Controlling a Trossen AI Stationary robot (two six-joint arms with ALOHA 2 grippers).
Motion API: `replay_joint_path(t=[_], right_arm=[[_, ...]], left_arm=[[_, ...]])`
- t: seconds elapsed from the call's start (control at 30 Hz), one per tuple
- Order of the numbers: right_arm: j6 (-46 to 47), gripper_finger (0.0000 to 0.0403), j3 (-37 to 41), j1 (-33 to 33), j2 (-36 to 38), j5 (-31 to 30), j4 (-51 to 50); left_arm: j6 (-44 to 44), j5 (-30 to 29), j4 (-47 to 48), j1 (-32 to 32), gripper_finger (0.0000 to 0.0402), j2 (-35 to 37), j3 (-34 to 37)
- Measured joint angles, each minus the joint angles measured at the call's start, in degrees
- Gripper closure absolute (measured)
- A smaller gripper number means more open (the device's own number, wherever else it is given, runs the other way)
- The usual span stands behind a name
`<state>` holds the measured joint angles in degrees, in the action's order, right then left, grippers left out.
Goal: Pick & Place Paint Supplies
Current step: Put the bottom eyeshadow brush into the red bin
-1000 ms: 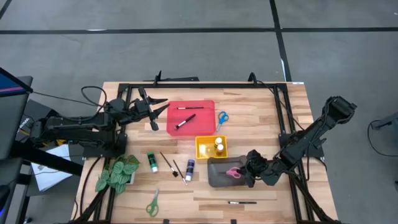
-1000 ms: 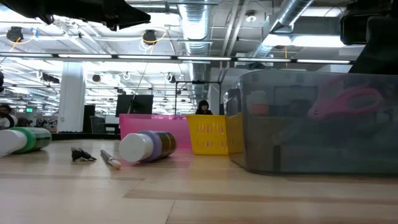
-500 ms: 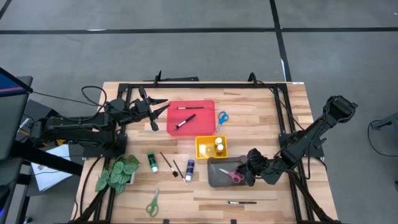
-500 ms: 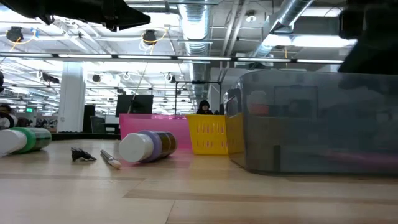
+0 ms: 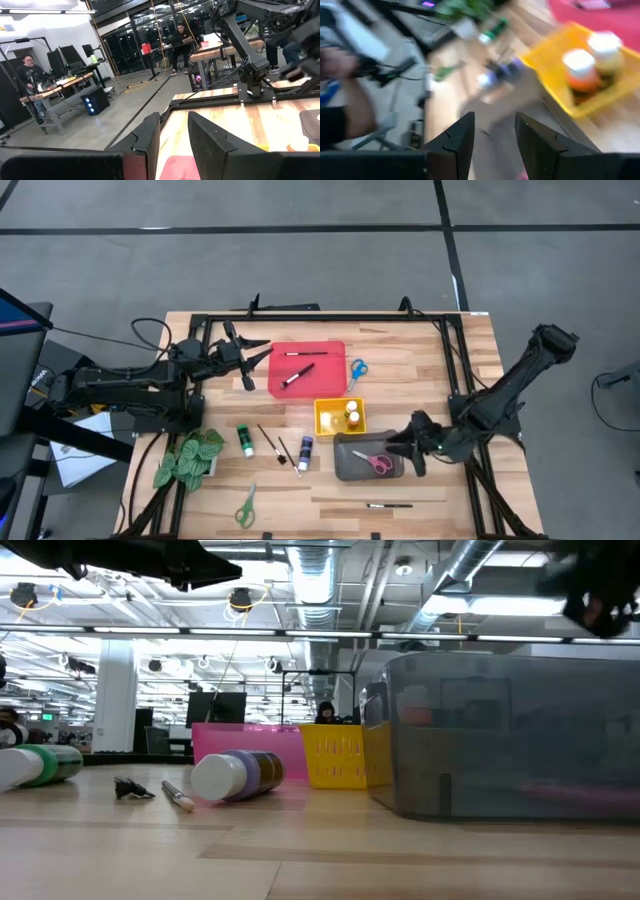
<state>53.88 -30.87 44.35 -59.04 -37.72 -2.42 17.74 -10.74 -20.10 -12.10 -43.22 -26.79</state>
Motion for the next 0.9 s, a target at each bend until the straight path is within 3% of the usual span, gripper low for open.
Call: replay_joint_path(t=[0.2,0.33,0.43,0.6,0.9], right_arm=[[-12.75,0.0266,0.0,3.19,-1.91,3.61,18.94],[-19.38,0.0266,-0.37,5.0,-8.58,8.66,35.44],[-19.39,0.0266,-3.7,5.73,-13.96,10.3,39.19],[-11.02,0.0267,-16.36,5.82,-23.15,10.48,25.93],[9.99,0.0267,-47.81,9.76,-40.94,4.23,-15.14]], left_arm=[[0.0,-0.04,0.67,0.02,0.0307,-0.02,0.0],[0.0,-0.2,0.66,0.02,0.0307,-0.02,0.0],[0.0,-0.28,-0.11,0.02,0.0307,-0.02,0.0],[0.0,-0.28,-5.4,0.02,0.0307,0.0,0.0],[-2.06,-0.24,-7.28,0.02,0.0307,0.0,0.0]])
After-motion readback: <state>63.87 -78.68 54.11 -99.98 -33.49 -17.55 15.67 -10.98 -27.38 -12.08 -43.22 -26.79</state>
